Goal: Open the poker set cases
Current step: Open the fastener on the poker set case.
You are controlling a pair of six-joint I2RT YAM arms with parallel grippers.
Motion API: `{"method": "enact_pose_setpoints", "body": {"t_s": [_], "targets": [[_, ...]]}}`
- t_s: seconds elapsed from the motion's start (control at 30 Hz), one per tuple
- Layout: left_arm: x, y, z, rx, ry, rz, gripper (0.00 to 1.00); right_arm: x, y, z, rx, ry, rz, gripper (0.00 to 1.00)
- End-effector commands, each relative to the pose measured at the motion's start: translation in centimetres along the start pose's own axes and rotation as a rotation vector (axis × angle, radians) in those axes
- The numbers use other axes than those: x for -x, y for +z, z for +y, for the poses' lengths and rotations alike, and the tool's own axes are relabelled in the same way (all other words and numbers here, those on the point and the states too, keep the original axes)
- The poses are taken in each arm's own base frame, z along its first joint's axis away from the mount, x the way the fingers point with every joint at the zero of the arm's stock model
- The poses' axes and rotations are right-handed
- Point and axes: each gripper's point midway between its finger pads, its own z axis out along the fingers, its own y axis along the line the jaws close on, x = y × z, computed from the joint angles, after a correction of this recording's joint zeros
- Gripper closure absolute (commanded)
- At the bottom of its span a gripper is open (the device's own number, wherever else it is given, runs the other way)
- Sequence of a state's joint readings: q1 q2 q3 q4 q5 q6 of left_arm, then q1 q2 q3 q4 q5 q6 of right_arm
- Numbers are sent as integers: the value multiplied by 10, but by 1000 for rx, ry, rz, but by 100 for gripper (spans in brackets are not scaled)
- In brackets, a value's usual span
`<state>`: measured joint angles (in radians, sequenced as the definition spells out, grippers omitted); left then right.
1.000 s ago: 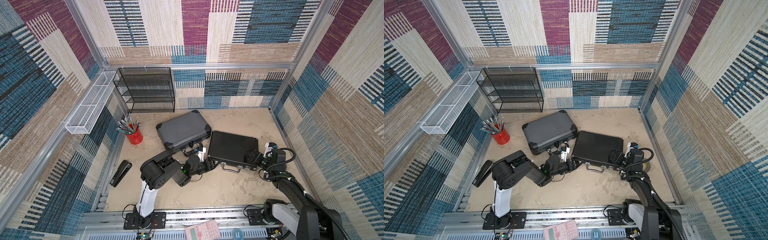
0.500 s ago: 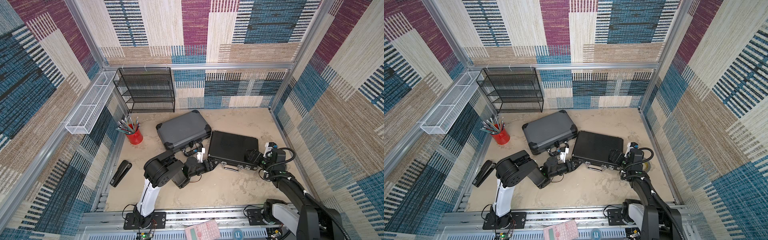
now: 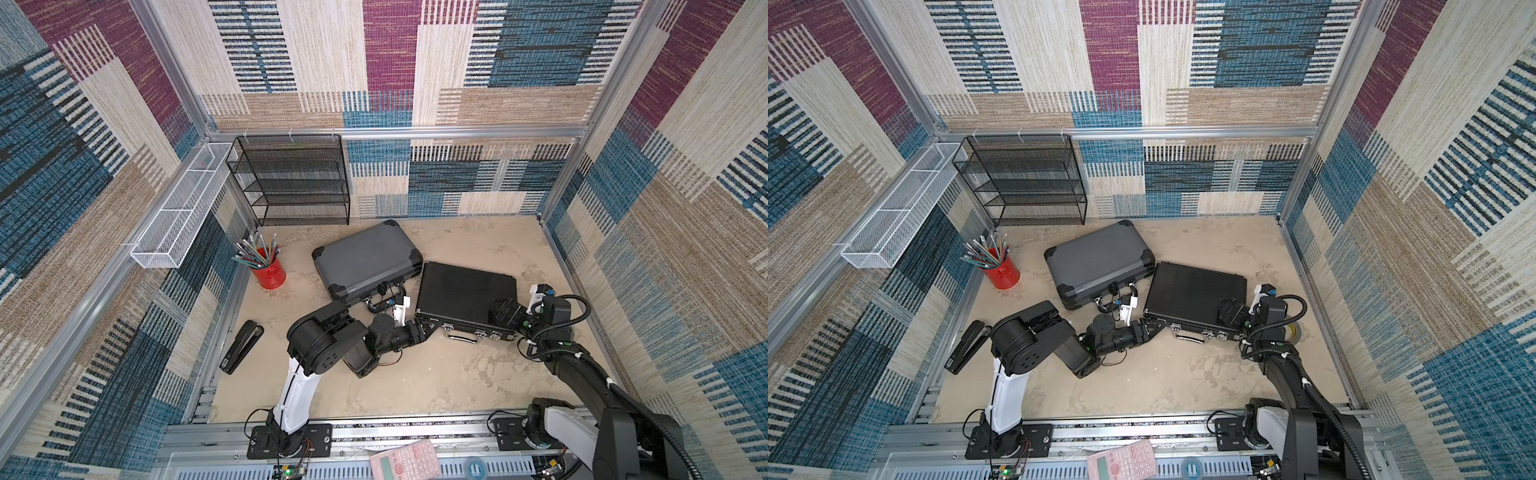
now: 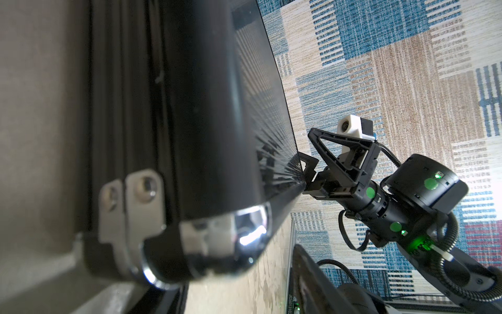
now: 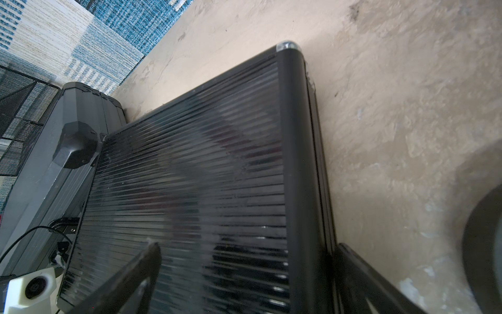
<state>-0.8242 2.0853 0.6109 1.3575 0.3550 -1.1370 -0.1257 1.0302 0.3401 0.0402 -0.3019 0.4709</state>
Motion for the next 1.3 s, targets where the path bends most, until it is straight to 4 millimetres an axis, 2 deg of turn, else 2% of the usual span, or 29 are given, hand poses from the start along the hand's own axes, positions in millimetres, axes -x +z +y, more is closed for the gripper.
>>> {"method": "enact_pose_setpoints", "body": {"t_s": [0.0,0.6,0.9,1.27], "targets": [[-1,0,-21,-80,61,18,39,4,0,3,11,7,-8,0],[-3,0,-38,-127,86,46,39,3,2,0,-1,15,-8,0],[-9,-2,-37,-122,69,57,38,3,3,0,-1,25,-8,0],[-6,-8,-40,-114,47,31,37,4,2,-1,-5,23,-13,0]]}}
